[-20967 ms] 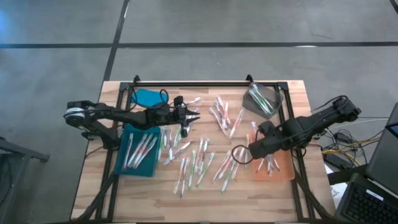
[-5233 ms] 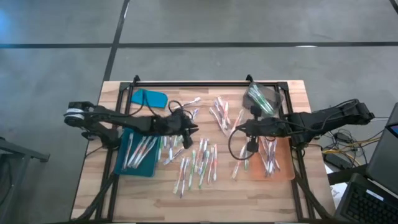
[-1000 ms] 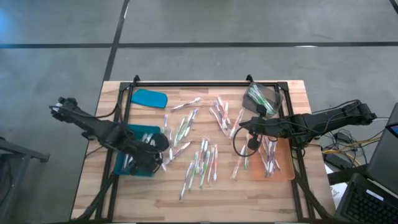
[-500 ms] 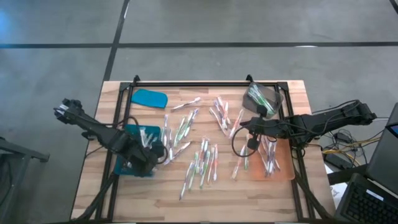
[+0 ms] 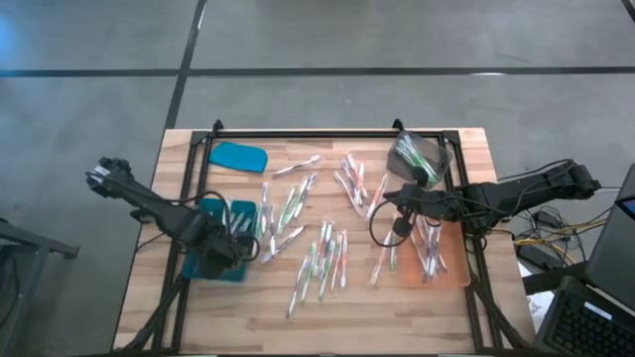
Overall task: Pick & Place Toothbrushes
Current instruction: Put the orange toothbrush into the blue bin
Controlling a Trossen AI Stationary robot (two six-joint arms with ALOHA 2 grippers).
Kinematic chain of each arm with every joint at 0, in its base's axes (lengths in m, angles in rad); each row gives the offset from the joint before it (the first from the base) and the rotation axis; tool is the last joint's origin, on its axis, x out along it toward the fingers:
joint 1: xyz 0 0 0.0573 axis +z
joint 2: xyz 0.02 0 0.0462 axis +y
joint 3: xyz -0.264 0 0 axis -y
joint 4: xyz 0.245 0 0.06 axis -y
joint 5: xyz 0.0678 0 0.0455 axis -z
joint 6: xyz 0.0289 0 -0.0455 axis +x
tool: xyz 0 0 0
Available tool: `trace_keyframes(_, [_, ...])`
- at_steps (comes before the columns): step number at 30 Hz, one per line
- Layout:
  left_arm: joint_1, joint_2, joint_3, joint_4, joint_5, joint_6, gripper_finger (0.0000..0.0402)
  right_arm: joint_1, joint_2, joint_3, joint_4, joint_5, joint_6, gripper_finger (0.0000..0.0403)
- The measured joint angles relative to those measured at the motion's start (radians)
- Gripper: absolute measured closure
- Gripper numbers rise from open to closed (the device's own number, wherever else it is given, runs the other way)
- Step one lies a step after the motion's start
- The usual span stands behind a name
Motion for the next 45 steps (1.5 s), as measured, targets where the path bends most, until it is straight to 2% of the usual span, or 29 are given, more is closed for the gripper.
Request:
trace_keyframes(5, [0.000, 0.000, -0.082, 0.008, 0.004, 0.064, 0.0382, 0.000, 0.000, 0.000, 0.001, 0.010, 0.007, 0.0394])
trace_keyframes(12, [0.000, 0.000, -0.197, 0.086, 0.088, 0.115, 0.0382, 0.000, 0.000, 0.000, 0.001, 0.032, 0.059, 0.0394])
trace_keyframes(23, [0.001, 0.000, -0.347, 0.208, 0.155, 0.123, 0.0380, -0.001, 0.000, 0.000, 0.001, 0.032, 0.058, 0.0394])
trace_keyframes(33, [0.001, 0.000, -0.410, 0.278, 0.146, 0.119, 0.0376, 0.000, 0.000, 0.000, 0.001, 0.055, 0.056, 0.0394])
trace_keyframes(45, [0.001, 0.001, -0.420, 0.342, 0.141, 0.119, 0.0330, 0.000, 0.000, -0.001, 0.001, 0.056, 0.056, 0.0394])
